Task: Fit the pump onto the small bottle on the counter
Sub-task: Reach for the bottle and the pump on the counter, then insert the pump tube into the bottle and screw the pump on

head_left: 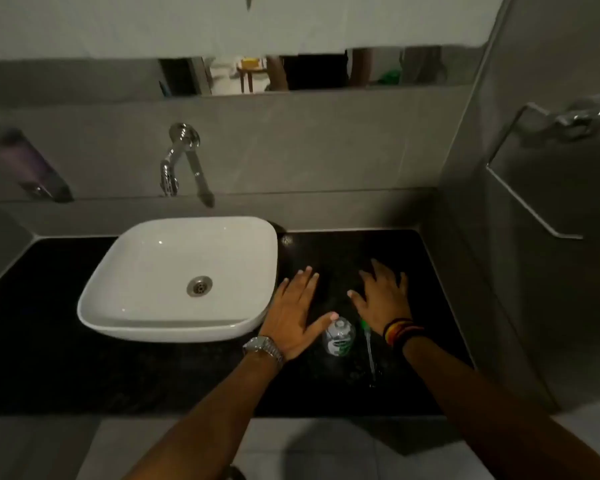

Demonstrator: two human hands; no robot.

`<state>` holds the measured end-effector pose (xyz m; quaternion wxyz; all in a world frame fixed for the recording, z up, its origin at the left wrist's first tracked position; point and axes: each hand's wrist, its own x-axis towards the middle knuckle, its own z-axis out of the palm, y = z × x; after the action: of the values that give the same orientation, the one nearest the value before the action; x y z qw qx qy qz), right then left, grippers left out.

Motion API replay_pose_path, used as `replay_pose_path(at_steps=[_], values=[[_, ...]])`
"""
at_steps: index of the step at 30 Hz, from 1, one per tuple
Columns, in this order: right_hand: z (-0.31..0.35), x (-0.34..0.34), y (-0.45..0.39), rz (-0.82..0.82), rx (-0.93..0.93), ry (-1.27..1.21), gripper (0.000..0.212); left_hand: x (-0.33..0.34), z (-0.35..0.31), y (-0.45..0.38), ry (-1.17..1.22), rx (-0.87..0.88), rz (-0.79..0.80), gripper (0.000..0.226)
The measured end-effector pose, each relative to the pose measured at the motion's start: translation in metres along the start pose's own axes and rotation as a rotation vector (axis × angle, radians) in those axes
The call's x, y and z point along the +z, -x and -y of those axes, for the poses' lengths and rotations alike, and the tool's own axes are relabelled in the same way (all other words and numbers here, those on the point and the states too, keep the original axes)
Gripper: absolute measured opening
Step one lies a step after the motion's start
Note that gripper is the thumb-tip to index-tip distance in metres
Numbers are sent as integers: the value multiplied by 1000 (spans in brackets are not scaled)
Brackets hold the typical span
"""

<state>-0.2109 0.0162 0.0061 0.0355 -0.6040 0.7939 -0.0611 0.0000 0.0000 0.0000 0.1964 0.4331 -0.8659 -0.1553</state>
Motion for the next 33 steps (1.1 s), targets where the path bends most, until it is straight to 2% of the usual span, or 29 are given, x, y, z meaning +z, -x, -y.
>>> replay_pose_path(at_steps=[2, 5, 7, 10, 16, 18, 20, 23, 25, 30, 33], values=[[-6, 13, 4, 112, 74, 12, 45, 16, 3, 5, 9, 22, 41, 88], [-15, 34, 8, 241, 186, -51, 36, 39, 6, 12, 136, -52, 69, 91], [-15, 38, 4, 306, 307, -151, 40, 47, 4, 11, 224, -89, 57, 91], [-10, 40, -5, 406, 451, -168, 51, 54, 4, 8, 265, -95, 70, 85], [-2, 53, -21, 439, 538, -204, 56, 61, 5, -1, 315, -99, 127, 64], [-2, 46, -22, 419, 558, -278, 52, 64, 7, -2, 352, -113, 126, 55], [-5, 29, -17, 328, 531, -414, 45, 63, 8, -1, 388, -139, 134, 53], [-10, -1, 0, 56, 401, -628, 33, 59, 7, -2, 401, -157, 158, 54], [-11, -24, 17, -67, 329, -771, 32, 56, 6, -1, 389, -166, 168, 55], [-5, -59, 52, -195, 134, -1030, 13, 56, 4, 0, 362, -171, 164, 57], [7, -62, 63, -219, 68, -1096, 19, 58, 4, 1, 338, -167, 146, 54]])
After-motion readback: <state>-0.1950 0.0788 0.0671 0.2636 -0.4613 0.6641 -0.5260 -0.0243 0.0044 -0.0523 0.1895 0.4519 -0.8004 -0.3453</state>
